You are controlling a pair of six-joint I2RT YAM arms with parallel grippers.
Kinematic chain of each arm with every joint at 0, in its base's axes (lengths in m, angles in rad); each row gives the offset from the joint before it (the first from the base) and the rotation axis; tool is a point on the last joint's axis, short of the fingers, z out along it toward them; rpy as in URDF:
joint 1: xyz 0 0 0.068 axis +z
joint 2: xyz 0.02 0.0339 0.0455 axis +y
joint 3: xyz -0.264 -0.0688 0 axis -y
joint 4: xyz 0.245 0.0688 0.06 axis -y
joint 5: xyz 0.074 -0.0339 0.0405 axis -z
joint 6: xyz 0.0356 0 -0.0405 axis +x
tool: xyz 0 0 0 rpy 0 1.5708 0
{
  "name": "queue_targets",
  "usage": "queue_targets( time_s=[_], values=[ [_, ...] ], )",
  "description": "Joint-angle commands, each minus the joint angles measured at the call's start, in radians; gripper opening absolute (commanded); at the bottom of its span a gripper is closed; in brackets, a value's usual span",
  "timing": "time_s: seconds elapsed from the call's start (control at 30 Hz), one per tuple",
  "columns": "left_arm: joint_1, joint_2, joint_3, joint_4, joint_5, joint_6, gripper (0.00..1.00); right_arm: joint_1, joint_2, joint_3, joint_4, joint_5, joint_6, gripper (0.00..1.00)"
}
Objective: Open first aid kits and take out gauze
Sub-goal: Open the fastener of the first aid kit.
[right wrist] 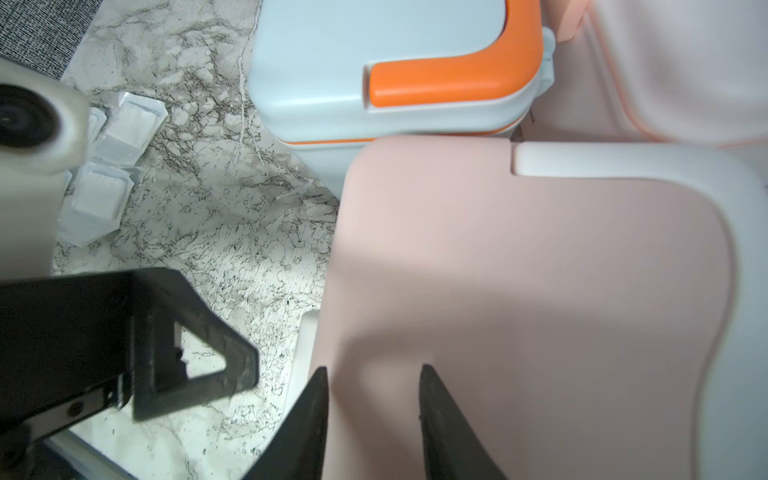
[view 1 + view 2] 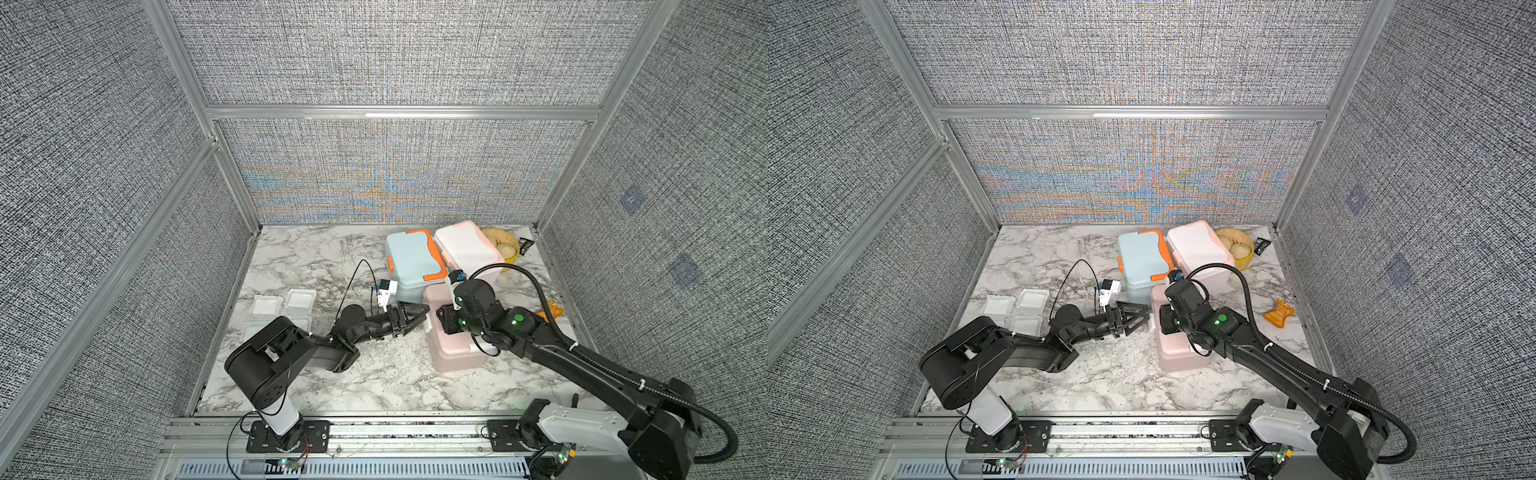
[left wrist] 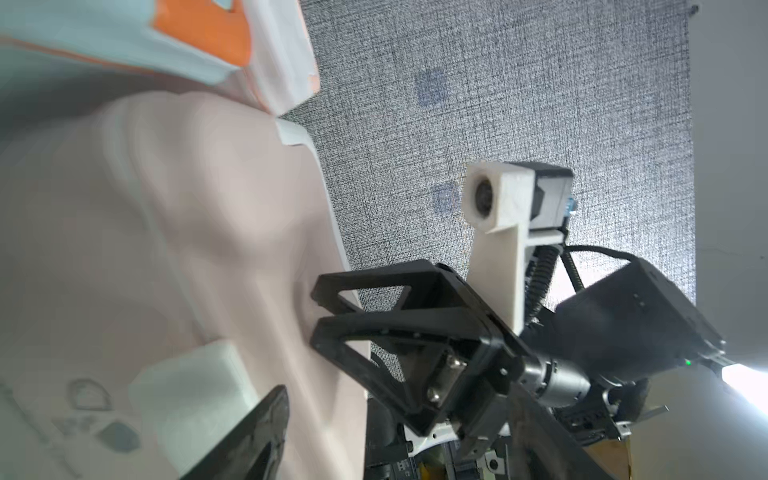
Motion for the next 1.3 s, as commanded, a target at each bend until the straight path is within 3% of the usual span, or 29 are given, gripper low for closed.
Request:
queue_targets(
  time_s=[0.0,0.4,0.63,0.83,1.27],
  values=[
    [0.006,0.053,-0.01,0.03,-0.002,0.003,0.81,0.02,-0.011,0.014,-0.38,-0.043,0.047,0.43],
    [0.008,0.127,0.003,0.03,-0.011,0.027,0.81,0.028,-0.084,0.051,-0.446,0.018,0.064,0.5],
    [-0.005,0.156,0.054,0.03,-0.002,0.019,0.81,0.027,-0.097,0.057,-0.458,0.035,0.066,0.61],
    [-0.044,0.163,0.102,0.03,0.002,0.001,0.81,0.027,-0.08,0.053,-0.433,0.019,0.065,0.62],
    [-0.044,0.093,0.049,0.03,-0.035,0.018,0.82,0.027,-0.084,0.061,-0.425,0.008,0.063,0.63]
  ],
)
